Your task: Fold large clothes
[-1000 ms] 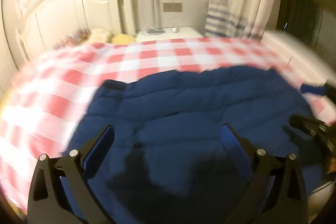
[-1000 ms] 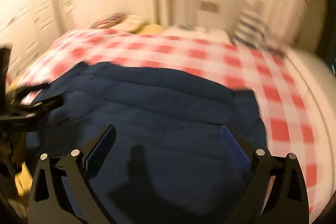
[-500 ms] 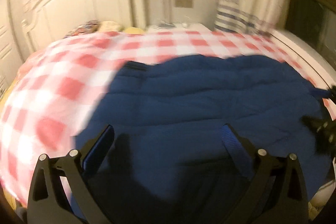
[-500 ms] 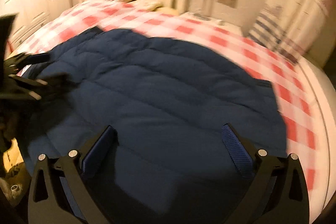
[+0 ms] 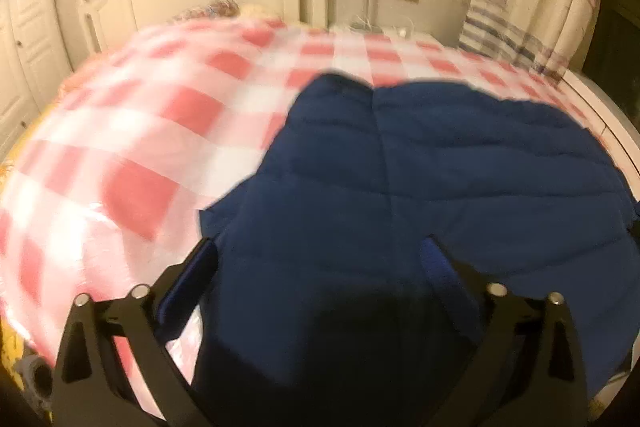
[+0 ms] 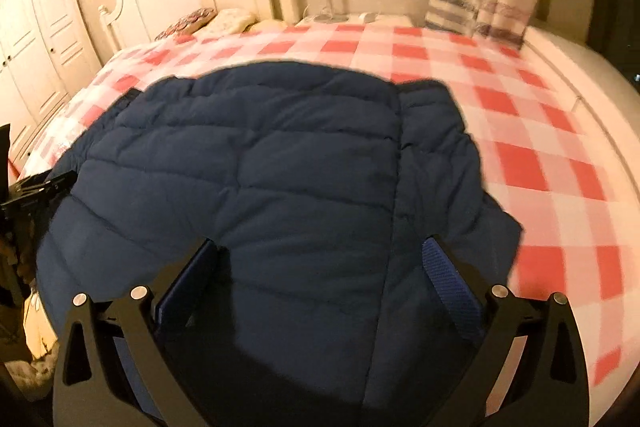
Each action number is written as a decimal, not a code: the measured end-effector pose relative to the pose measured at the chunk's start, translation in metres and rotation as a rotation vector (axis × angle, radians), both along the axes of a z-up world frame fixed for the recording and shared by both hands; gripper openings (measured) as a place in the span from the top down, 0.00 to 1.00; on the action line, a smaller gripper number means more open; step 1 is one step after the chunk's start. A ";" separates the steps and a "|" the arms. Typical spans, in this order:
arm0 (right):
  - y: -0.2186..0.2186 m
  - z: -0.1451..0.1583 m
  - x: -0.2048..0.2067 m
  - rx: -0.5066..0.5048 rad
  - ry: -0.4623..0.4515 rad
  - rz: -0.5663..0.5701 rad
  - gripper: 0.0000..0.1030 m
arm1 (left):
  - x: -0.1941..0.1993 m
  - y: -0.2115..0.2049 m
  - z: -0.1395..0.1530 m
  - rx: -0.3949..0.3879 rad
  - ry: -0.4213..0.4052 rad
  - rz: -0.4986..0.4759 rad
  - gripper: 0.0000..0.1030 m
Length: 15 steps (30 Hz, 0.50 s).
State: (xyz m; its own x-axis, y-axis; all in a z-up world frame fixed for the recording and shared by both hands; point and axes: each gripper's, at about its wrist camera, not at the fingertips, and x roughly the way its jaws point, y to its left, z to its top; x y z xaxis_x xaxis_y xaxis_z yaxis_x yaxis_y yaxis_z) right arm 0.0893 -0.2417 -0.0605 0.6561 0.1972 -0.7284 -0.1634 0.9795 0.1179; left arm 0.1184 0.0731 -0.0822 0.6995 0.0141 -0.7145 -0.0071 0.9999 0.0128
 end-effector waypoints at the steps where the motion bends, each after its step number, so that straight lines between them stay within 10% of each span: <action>1: 0.008 0.010 -0.013 -0.003 -0.040 0.038 0.05 | -0.013 -0.007 0.011 0.000 -0.045 -0.031 0.08; 5: 0.035 0.020 -0.044 -0.030 -0.091 0.121 0.05 | -0.057 -0.060 0.037 0.029 -0.149 -0.205 0.05; 8: 0.067 0.000 -0.050 -0.078 -0.065 0.191 0.05 | -0.064 -0.114 0.006 0.141 -0.071 -0.331 0.02; 15: 0.081 -0.025 -0.045 -0.170 -0.064 0.211 0.04 | -0.054 -0.120 -0.024 0.153 -0.013 -0.332 0.02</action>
